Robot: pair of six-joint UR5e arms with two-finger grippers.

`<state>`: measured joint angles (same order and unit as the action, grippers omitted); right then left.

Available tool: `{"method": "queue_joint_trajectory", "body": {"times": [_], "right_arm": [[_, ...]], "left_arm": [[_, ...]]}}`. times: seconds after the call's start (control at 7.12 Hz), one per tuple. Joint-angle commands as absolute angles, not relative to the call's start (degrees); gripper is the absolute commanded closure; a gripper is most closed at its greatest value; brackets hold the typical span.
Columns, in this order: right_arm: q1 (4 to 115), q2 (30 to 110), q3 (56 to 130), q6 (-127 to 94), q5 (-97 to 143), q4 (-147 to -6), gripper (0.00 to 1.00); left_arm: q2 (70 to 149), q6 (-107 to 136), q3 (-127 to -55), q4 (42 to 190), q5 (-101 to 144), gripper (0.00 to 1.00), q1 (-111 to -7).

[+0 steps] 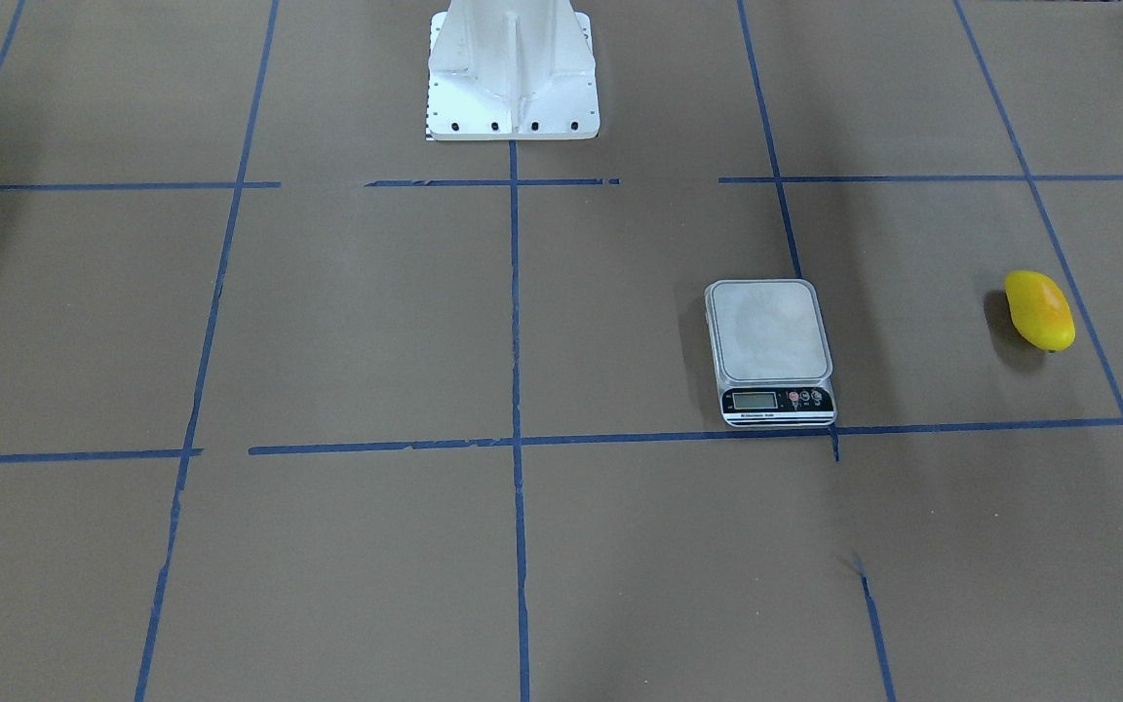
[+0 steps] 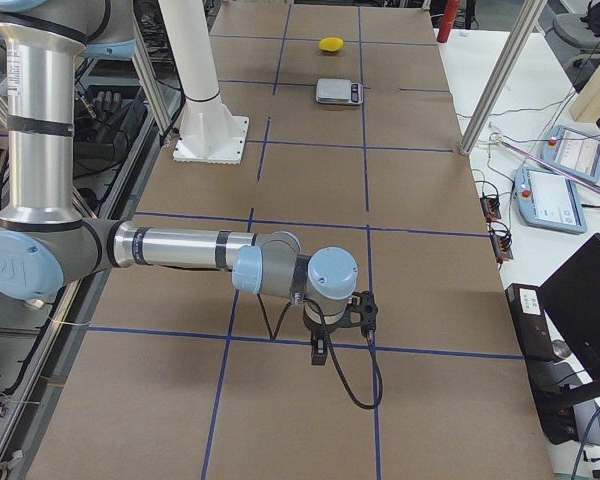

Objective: Weigh mango
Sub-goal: 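Move the left gripper down toward the yellow mango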

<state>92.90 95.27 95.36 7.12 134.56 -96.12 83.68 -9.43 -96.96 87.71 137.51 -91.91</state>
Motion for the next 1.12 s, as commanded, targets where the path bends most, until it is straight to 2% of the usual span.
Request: {"method": "queue_joint_trajectory", "body": {"times": [0.0, 0.28, 0.56, 0.98], "right_arm": [[92.9, 95.27, 95.36, 7.12, 134.56, -96.15, 0.0], [92.9, 95.27, 95.36, 7.12, 134.56, -96.15, 0.0], [92.9, 95.27, 95.36, 7.12, 134.56, -96.15, 0.0], [92.9, 95.27, 95.36, 7.12, 134.56, -96.15, 0.0]], "left_arm": [[84.11, -9.49, -97.03, 87.8, 137.37, 0.0, -91.93], [84.81, -9.14, -97.82, 87.98, 137.46, 0.0, -91.93], [87.7, 5.53, -97.91, 91.29, 133.63, 0.0, -90.45], [83.16, 20.17, -95.73, 110.94, 132.54, 0.0, -80.71]]}}
